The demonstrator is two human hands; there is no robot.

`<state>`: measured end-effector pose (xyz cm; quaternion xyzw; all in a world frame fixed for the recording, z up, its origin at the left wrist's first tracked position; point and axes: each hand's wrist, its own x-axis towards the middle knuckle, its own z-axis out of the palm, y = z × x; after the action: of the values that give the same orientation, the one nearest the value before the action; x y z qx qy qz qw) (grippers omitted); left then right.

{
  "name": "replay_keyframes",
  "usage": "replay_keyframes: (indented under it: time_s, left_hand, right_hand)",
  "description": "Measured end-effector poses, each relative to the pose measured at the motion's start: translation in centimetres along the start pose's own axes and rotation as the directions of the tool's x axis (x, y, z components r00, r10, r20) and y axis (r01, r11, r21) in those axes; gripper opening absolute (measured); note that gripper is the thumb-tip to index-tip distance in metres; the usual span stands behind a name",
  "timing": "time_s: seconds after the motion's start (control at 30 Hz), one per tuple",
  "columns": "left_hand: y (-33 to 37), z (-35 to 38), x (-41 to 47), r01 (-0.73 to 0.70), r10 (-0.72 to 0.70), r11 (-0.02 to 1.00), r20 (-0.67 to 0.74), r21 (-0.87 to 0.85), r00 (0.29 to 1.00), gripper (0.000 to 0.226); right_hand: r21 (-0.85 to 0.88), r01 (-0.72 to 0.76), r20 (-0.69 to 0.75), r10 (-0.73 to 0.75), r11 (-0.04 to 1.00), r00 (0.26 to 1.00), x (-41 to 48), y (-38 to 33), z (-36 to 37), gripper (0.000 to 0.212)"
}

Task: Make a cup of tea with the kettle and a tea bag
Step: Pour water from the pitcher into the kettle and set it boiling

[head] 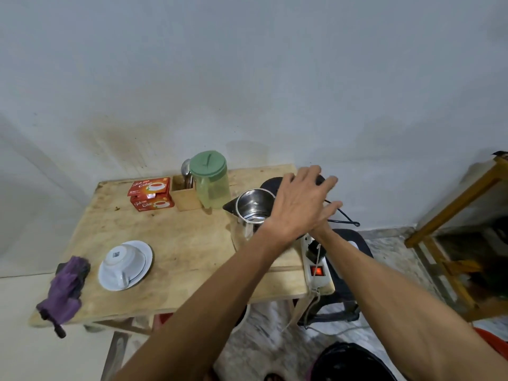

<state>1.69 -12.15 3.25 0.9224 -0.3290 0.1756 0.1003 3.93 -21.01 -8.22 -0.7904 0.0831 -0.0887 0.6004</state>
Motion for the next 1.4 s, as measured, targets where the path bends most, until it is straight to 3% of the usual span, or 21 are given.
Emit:
replay_keyframes:
  time_s: [0.1, 0.2, 0.33, 0.53, 0.83, 1.03, 1.27, 1.33, 1.4]
  left_hand:
    - [0.3, 0.3, 0.0, -0.015, 0.013, 0.993, 0.021, 0.116, 1.0, 0.033]
    - [-1.3, -1.3, -1.0, 0.076, -0.074, 0.997, -0.112, 0.019, 0.991, 0.032]
    - [-4.3, -3.3, -4.2, 0.344, -0.391, 0.901, -0.153, -0.266, 0.907, 0.042]
    - [-7.5, -1.0, -8.4, 0.564, -0.596, 0.766, -0.01, -0.31, 0.803, 0.051]
    - [-7.9, 2.5, -10.5, 0.598, -0.603, 0.748, 0.084, -0.287, 0.794, 0.054]
    - [-8.8, 3.1, -10.7, 0.617, -0.61, 0.765, 0.099, -0.184, 0.786, 0.057]
    - [-9.8, 2.7, -11.3, 0.636, -0.631, 0.737, 0.103, -0.229, 0.769, 0.055]
    - [-10.3, 2.7, -11.8, 0.65, -0.685, 0.669, 0.043, -0.359, 0.728, 0.058]
    - [-10.9, 3.1, -12.3, 0.644, -0.784, 0.541, -0.046, -0.541, 0.619, 0.057]
  right_hand:
    - [-0.118, -0.122, 0.072, 0.131, 0.986, 0.989, -0.3, -1.4, -0.3, 0.015]
    - [-0.272, -0.134, 0.022, 0.146, 0.953, 0.989, 0.0, -2.2, -0.2, 0.028]
    - [-0.169, -0.291, -0.007, 0.294, 0.942, 0.956, 0.5, -2.9, 0.2, 0.036]
    - [-0.154, -0.334, -0.002, 0.338, 0.93, 0.941, 0.4, -3.1, 0.0, 0.035]
    - [-0.147, -0.332, 0.014, 0.337, 0.932, 0.941, 0.3, -3.1, 0.0, 0.04]
    - [-0.108, -0.36, 0.017, 0.364, 0.926, 0.931, 0.7, -3.1, -0.1, 0.032]
    - [-0.062, -0.419, -0.051, 0.416, 0.906, 0.908, 0.9, -3.6, 0.7, 0.035]
    - [-0.045, -0.423, -0.074, 0.419, 0.905, 0.905, 1.3, -3.9, 1.0, 0.042]
    - [-0.03, -0.429, -0.091, 0.425, 0.903, 0.9, 2.0, -4.2, 0.9, 0.041]
